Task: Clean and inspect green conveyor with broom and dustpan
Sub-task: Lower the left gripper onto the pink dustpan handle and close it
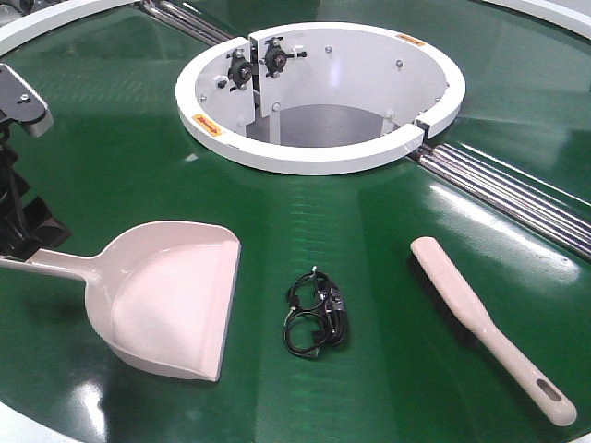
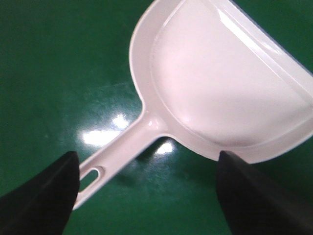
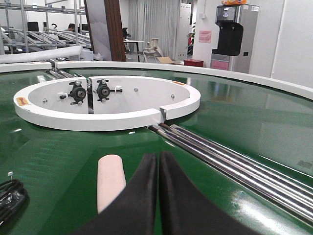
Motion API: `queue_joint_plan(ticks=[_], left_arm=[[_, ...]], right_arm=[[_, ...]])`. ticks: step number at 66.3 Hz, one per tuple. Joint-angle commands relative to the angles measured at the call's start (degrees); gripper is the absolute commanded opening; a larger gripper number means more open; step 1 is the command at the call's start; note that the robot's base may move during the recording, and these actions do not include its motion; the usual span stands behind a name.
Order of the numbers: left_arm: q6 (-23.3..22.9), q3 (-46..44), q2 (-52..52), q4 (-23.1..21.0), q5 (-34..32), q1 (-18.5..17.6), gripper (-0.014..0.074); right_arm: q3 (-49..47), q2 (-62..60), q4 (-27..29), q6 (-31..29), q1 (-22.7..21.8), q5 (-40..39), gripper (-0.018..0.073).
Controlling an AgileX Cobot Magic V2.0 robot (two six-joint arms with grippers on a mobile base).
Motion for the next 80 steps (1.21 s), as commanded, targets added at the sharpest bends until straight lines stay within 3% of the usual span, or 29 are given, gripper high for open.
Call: queue_joint_plan(ticks=[1, 16, 35, 50, 80], left_arm=[[3.9, -1.6, -1.0, 1.1, -2.6, -0.1, 0.0533], [11.4, -1.6, 3.7, 11.3, 0.7, -0.1, 0.0533], [28.5, -1.6, 8.2, 11.7, -4.2, -0.8, 0.0551], [32.8, -1.6, 12.8, 11.7, -4.4, -0.8, 0.0561], [37.3, -1.6, 18.7, 8.7, -7.6, -0.8, 0.0559]], right_arm=[[1.3, -1.0, 0.0, -0.3, -0.3, -4.3, -0.0009], [1.3, -1.0, 0.0, -0.3, -0.3, -4.3, -0.0009], [1.3, -1.0, 0.0, -0.3, -0.3, -4.3, -0.0009], [1.3, -1.0, 0.0, -0.3, -0.3, -4.3, -0.0009], [1.3, -1.0, 0.0, -0.3, -0.3, -4.3, -0.0009]])
